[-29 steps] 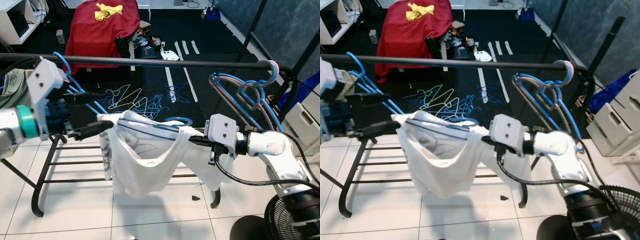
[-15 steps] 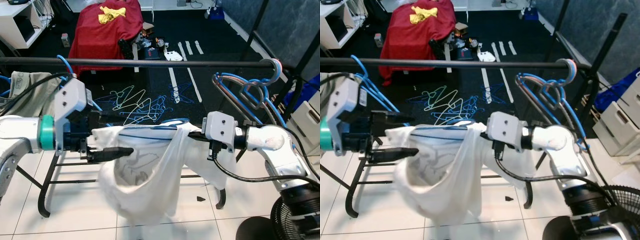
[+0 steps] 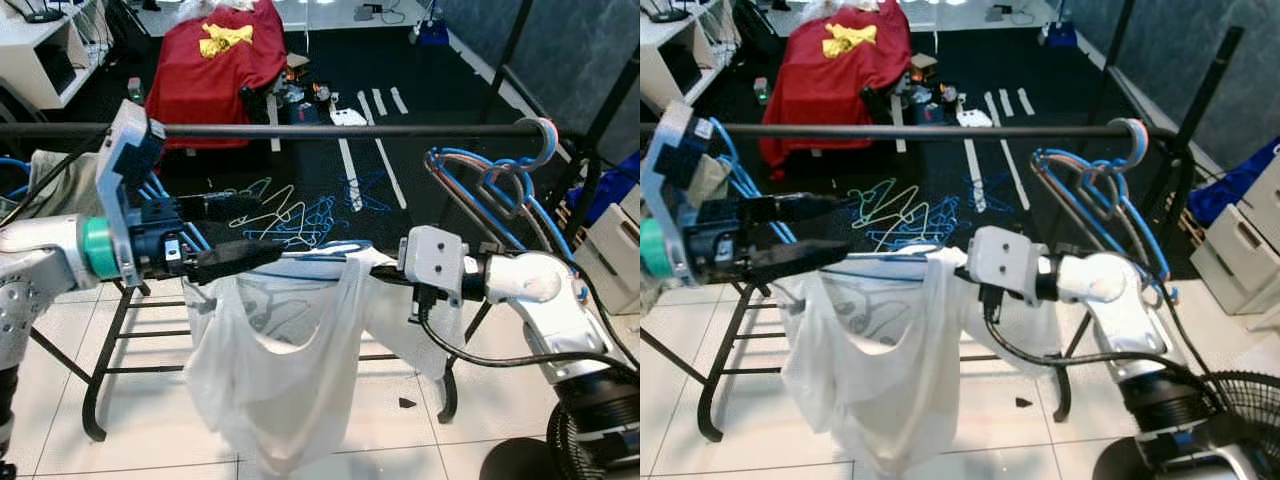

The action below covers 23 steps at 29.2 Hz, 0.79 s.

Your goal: Hang hanger

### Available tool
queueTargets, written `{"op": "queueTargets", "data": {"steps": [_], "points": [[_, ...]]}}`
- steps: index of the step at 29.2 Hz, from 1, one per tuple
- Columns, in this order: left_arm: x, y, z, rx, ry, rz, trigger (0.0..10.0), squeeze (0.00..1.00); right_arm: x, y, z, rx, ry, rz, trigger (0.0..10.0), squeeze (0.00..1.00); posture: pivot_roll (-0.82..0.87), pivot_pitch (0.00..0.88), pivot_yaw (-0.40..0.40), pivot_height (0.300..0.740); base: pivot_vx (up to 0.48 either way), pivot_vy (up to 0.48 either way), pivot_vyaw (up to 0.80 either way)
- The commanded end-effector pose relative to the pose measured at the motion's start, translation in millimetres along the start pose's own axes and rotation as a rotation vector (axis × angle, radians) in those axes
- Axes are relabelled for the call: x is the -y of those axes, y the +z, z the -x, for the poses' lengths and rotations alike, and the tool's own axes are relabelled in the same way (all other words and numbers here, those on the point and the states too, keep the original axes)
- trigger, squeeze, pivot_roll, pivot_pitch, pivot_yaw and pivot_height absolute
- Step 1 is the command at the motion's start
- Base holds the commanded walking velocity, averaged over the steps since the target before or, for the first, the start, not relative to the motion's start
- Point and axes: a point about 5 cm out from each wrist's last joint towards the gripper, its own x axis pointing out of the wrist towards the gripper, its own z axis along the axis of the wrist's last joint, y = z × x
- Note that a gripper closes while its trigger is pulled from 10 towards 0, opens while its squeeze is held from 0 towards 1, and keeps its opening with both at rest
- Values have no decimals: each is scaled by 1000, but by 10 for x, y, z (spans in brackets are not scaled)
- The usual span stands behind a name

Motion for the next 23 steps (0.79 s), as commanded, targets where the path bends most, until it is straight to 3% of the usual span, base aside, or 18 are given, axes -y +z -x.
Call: {"op": "queueTargets", "data": {"steps": [1,2,5,6,7,8,9,13,15,16,18,19,20,21,23], "points": [[-44,-37,58,-70,12,-80,10000,0,43,34,5,11,-20,39,0,0,-6,0,158,740,0,0,0],[-44,-37,58,-70,12,-80,10000,0,43,34,5,11,-20,39,0,0,-6,0,158,740,0,0,0],[-177,-32,156,-277,47,-363,10000,0,145,209,-9,83,-29,52,0,0,-1,0,166,740,0,0,0],[-188,-23,147,-304,52,-400,10000,0,156,258,-15,105,-18,47,0,0,-1,0,166,740,0,0,0],[-188,-23,147,-304,52,-400,10000,0,156,258,-15,105,-18,47,0,0,-1,0,166,740,0,0,0],[-187,-24,124,-324,47,-423,8863,0,143,295,-21,118,10,42,0,0,-1,0,165,740,0,0,0],[-176,-34,105,-337,34,-431,8392,0,124,318,-29,124,40,40,0,0,-3,0,164,740,0,0,0],[-124,-78,56,-347,-3,-418,8000,0,97,357,-43,138,85,33,0,0,-8,0,165,740,0,0,0],[-79,-137,-17,-335,-25,-395,6314,0,93,390,-51,147,114,37,0,0,-12,0,164,740,0,0,0],[-63,-158,-38,-331,-37,-387,4157,0,100,396,-50,147,121,42,0,0,-12,0,164,740,0,0,0],[-57,-167,-46,-329,-43,-384,4157,0,106,397,-49,145,122,45,0,0,-12,0,164,740,0,0,0],[-68,-179,-42,-330,-53,-389,1569,0,111,393,-47,144,123,46,0,0,-12,0,163,740,0,0,0],[-68,-179,-42,-330,-53,-389,1569,0,111,393,-47,144,123,46,0,0,-12,0,163,740,0,0,0],[-79,-186,-32,-332,-60,-395,0,0,113,384,-43,139,125,47,0,0,-10,0,164,740,0,0,0],[-79,-186,-32,-332,-60,-395,0,0,113,384,-43,139,125,47,0,0,-10,0,164,740,0,0,0]]}}
